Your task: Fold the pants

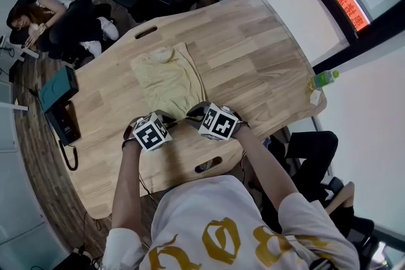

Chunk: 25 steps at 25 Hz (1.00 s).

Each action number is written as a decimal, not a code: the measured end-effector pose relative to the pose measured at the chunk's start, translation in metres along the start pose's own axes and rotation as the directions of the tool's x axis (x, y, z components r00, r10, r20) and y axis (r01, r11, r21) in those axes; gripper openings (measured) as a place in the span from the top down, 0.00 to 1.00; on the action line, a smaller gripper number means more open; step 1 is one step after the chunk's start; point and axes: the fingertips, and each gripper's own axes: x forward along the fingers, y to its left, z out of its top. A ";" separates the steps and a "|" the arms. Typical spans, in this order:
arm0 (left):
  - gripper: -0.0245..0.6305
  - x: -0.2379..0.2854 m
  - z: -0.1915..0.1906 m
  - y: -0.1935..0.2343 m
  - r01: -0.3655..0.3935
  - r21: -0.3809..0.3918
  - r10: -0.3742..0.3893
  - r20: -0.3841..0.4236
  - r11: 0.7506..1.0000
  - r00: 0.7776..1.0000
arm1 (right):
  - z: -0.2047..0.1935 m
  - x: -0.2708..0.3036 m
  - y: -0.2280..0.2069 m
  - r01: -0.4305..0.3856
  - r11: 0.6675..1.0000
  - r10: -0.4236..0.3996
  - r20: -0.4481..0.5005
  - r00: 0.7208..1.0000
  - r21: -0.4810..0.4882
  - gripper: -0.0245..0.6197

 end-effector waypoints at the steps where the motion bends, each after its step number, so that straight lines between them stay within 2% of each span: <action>1: 0.89 -0.005 0.002 -0.001 0.005 -0.005 -0.005 0.007 1.000 1.000 | 0.004 -0.004 0.001 0.006 1.000 -0.006 0.007 1.000 -0.018 0.90; 6: 0.89 -0.026 0.004 -0.011 0.030 -0.014 -0.029 0.032 0.999 0.999 | 0.016 -0.019 0.019 -0.019 0.997 0.018 -0.006 1.000 -0.072 0.90; 13: 0.89 -0.049 0.006 -0.043 0.102 -0.017 -0.101 0.020 0.995 0.995 | 0.027 -0.036 0.048 -0.055 0.984 0.049 -0.038 0.998 -0.171 0.90; 17: 0.89 -0.058 0.010 -0.059 0.141 -0.020 -0.140 0.025 0.990 0.990 | 0.029 -0.048 0.063 -0.086 0.984 0.081 -0.043 0.996 -0.154 0.90; 22: 0.90 -0.070 0.013 -0.089 0.277 -0.078 -0.274 0.040 0.958 0.961 | 0.027 -0.060 0.090 -0.201 0.973 0.192 -0.087 0.977 -0.115 0.90; 25: 0.90 -0.073 0.014 -0.092 0.291 -0.071 -0.287 0.052 0.954 0.956 | 0.028 -0.061 0.092 -0.220 0.970 0.209 -0.108 0.972 -0.104 0.90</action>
